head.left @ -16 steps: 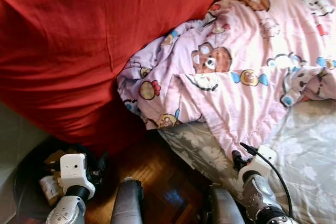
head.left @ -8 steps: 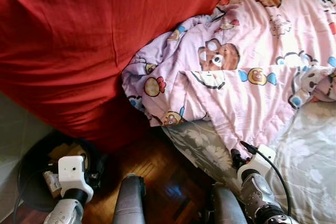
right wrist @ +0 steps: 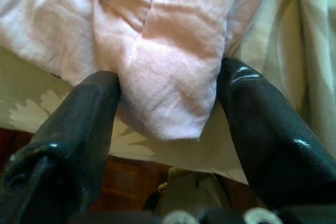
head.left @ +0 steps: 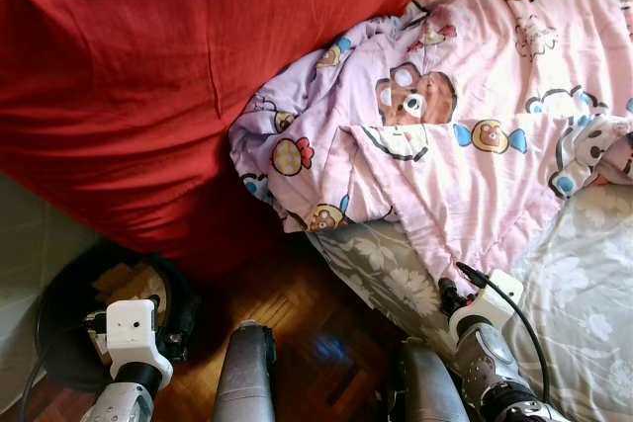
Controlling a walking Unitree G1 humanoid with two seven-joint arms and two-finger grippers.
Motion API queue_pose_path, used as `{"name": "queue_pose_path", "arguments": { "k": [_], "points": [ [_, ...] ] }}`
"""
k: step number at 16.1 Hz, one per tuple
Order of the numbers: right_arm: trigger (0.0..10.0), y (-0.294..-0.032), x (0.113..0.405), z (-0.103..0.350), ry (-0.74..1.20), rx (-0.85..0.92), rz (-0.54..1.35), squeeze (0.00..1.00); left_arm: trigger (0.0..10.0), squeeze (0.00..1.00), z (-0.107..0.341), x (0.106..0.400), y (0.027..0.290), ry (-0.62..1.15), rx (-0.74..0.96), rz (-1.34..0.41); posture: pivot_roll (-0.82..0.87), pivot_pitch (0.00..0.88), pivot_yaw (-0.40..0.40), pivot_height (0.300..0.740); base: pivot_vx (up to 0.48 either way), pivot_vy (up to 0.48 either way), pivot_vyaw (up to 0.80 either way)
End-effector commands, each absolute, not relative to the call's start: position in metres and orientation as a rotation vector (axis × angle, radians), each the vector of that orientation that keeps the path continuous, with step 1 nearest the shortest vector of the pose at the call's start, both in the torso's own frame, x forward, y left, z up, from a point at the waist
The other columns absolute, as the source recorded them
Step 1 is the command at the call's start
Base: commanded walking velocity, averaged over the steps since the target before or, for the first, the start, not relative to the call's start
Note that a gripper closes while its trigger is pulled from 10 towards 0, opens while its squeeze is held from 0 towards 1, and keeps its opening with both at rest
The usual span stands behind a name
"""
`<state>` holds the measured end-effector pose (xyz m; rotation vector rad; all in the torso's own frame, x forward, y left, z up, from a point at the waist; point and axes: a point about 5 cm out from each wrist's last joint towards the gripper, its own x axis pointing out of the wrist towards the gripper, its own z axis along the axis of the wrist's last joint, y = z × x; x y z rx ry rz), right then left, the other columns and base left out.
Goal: Clean up the room
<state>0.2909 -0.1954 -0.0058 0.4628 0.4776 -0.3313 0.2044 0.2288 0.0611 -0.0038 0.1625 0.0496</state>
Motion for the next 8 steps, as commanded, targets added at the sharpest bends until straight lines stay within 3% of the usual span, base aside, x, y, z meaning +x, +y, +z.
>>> {"name": "queue_pose_path", "arguments": {
  "k": [1, 3, 5, 8],
  "points": [
    [10.0, -0.1929, 0.2784, -0.0191, 0.547, 0.470, -0.347, 0.00, 10.0, 0.00, 0.0557, 0.1957, 0.2332, 0.203, -0.005, 0.063, 0.14, 0.394, 0.042, 0.637, 0.000, 0.000, 0.00],
    [9.7, -0.1860, 0.2794, -0.0196, 0.555, 0.493, -0.302, 0.00, 10.0, 0.00, 0.0550, 0.1933, 0.2343, 0.212, -0.003, 0.066, 0.15, 0.401, 0.041, 0.637, 0.000, 0.000, 0.00],
    [0.0, -0.1836, 0.2792, -0.0199, 0.556, 0.482, -0.291, 0.00, 10.0, 0.00, 0.0536, 0.1905, 0.2370, 0.222, -0.002, 0.076, 0.15, 0.407, 0.042, 0.637, 0.000, 0.000, 0.00],
    [0.0, -0.1838, 0.2772, -0.0217, 0.562, 0.479, -0.299, 0.00, 10.0, 0.00, 0.0534, 0.1860, 0.2382, 0.229, 0.000, 0.080, 0.15, 0.408, 0.045, 0.637, 0.000, 0.000, 0.00]
  ]
}}
